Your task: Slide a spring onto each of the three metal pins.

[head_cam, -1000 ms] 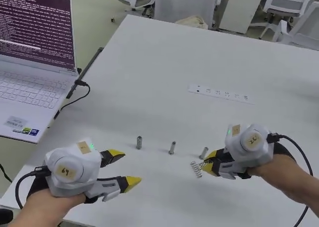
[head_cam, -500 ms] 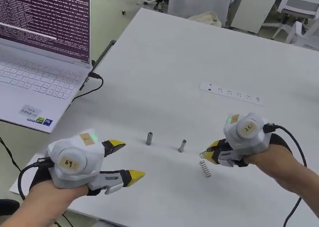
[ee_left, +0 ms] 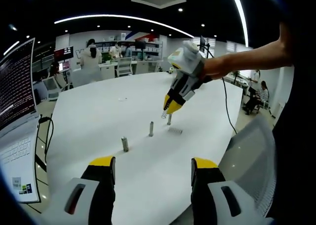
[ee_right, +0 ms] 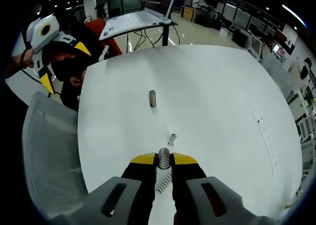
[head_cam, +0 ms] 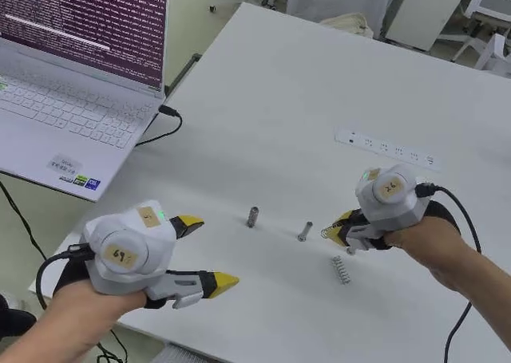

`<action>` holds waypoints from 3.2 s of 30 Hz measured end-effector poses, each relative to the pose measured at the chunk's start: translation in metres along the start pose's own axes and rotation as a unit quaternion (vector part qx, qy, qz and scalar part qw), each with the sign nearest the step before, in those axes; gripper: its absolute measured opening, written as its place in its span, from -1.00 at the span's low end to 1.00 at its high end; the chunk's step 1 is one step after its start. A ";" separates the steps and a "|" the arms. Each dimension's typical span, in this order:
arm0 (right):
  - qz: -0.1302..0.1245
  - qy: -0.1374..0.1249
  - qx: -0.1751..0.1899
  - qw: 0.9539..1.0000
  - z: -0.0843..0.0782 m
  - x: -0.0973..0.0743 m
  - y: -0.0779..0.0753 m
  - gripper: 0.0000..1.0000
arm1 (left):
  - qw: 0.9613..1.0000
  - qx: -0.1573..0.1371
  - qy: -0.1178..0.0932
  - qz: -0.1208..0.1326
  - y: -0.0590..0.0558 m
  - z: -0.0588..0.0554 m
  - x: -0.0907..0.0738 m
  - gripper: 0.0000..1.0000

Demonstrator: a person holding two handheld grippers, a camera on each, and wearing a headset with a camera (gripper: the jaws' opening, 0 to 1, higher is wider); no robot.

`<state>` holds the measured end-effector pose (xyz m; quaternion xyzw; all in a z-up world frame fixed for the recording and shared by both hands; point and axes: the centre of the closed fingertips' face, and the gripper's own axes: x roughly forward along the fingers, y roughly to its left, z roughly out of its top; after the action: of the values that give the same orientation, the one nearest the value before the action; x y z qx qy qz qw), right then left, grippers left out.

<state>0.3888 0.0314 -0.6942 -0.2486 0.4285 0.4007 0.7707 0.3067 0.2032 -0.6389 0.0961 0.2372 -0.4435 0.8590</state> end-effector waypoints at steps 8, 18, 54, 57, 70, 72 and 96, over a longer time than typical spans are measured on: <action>0.005 0.004 0.000 1.000 0.006 0.013 -0.007 -0.83 | 1.000 0.001 0.007 0.002 0.003 -0.003 0.000 0.19; 0.009 0.020 -0.024 0.999 0.008 0.025 -0.014 -0.83 | 1.000 -0.009 0.011 0.011 0.010 -0.008 -0.003 0.18; 0.038 0.051 -0.049 0.997 0.011 0.051 -0.013 -0.83 | 0.999 -0.029 0.011 0.019 0.018 -0.012 -0.007 0.15; 0.041 0.054 -0.049 0.997 0.011 0.055 -0.012 -0.83 | 0.999 -0.030 0.011 0.020 0.019 -0.012 -0.007 0.15; 0.050 0.061 -0.042 0.996 0.006 0.074 -0.011 -0.83 | 0.999 -0.032 0.013 0.025 0.025 -0.011 -0.009 0.14; 0.052 0.063 -0.041 0.996 0.004 0.077 -0.011 -0.83 | 0.999 -0.033 0.014 0.026 0.026 -0.012 -0.009 0.14; 0.059 0.053 -0.040 0.996 0.001 0.074 -0.007 -0.67 | 0.999 -0.031 0.023 0.027 0.026 -0.011 -0.008 0.13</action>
<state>0.4183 0.0583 -0.7574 -0.2745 0.4659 0.4487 0.7115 0.3201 0.2280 -0.6455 0.0864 0.2677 -0.4104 0.8675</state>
